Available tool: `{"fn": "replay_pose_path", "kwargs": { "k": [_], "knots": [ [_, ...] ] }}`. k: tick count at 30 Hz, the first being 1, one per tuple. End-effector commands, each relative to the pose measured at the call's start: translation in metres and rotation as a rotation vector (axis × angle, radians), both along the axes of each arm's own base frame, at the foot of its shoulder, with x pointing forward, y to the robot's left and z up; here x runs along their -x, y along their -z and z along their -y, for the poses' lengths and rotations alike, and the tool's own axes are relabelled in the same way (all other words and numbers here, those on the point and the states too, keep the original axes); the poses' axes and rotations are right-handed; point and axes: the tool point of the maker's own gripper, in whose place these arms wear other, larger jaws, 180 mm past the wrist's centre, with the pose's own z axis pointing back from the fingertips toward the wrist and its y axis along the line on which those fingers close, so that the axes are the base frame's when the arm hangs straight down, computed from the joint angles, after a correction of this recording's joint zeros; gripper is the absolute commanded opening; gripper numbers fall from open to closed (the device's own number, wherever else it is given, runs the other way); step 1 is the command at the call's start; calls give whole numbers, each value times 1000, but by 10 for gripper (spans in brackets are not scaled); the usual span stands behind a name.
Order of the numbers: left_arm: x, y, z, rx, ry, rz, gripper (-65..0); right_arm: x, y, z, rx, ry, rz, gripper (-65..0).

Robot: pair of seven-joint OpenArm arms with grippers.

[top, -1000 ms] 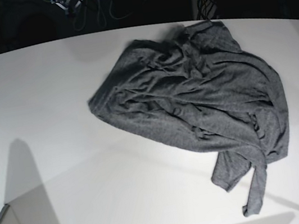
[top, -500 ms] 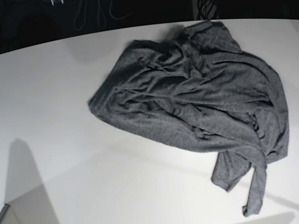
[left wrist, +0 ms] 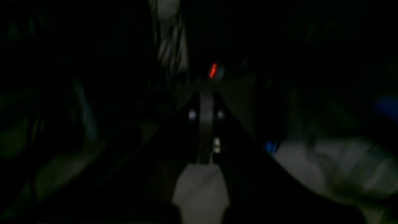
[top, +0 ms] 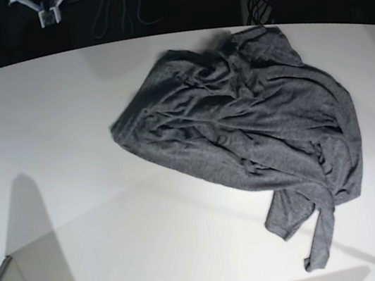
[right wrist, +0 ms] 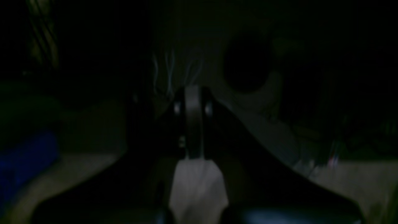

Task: Layout the t-shirt on the table in an organized manner, then fold the t-shirt properly
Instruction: 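Lower the right gripper and grasp an edge of the grey t-shirt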

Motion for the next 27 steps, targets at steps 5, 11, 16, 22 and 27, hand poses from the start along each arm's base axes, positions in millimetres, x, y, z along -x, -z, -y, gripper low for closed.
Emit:
{"fn": "replay_pose_path", "kwargs": {
  "k": [5, 11, 16, 22, 27],
  "knots": [
    [-32, -60, 19, 48, 22, 167, -649, -50, -70, -1, 16, -15, 140, -650],
    [-57, -99, 29, 76, 30, 278, -649, -99, -96, -12, -5, -28, 283, -650],
    [-76, -117, 12, 37, -1, 345, -649, -137, -109, -36, -57, -65, 377, -650],
    [-95, -141, 2, 11, -11, 424, -645, -184, -130, -72, -122, -132, 474, -493],
    [-101, -147, -5, -6, -17, 447, -645, -222, -138, -106, -156, -212, 451, -359]
  ]
}}
